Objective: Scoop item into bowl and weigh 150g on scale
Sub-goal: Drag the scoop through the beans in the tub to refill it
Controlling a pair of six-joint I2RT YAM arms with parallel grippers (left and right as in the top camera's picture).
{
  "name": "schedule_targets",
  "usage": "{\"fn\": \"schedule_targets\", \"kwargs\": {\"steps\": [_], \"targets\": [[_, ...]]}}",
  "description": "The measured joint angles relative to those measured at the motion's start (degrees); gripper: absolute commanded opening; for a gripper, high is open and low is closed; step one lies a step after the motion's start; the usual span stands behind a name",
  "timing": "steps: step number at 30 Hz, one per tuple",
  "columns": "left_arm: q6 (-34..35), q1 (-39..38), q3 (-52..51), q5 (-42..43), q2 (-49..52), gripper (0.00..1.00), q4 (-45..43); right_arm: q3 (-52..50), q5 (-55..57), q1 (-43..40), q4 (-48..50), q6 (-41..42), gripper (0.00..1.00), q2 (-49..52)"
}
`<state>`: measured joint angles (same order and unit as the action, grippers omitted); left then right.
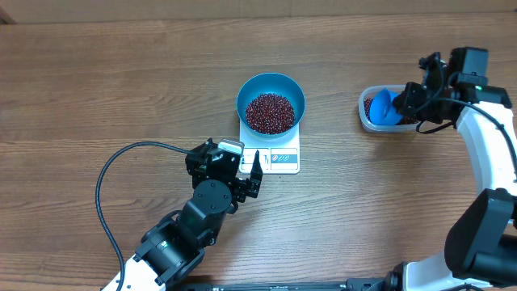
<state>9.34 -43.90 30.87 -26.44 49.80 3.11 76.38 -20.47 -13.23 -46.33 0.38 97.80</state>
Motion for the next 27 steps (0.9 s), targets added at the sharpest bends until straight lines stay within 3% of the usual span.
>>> {"fn": "schedule_targets", "kwargs": {"steps": [7,14,20,27], "targets": [[0.0,0.0,0.0,0.0,0.0,0.99,0.0,0.0,-6.1,-4.1,-0.2,0.8,0.04,0.0],[0.0,0.0,0.0,0.0,0.0,1.00,0.0,0.0,-1.8,-4.0,-0.2,-6.4,0.04,0.0],[0.0,0.0,0.0,0.0,0.0,1.00,0.0,0.0,0.7,-0.9,0.0,-13.4,0.04,0.0],[0.0,0.0,0.0,0.0,0.0,0.99,0.0,0.0,1.5,4.1,-0.3,-15.2,0.04,0.0]]}}
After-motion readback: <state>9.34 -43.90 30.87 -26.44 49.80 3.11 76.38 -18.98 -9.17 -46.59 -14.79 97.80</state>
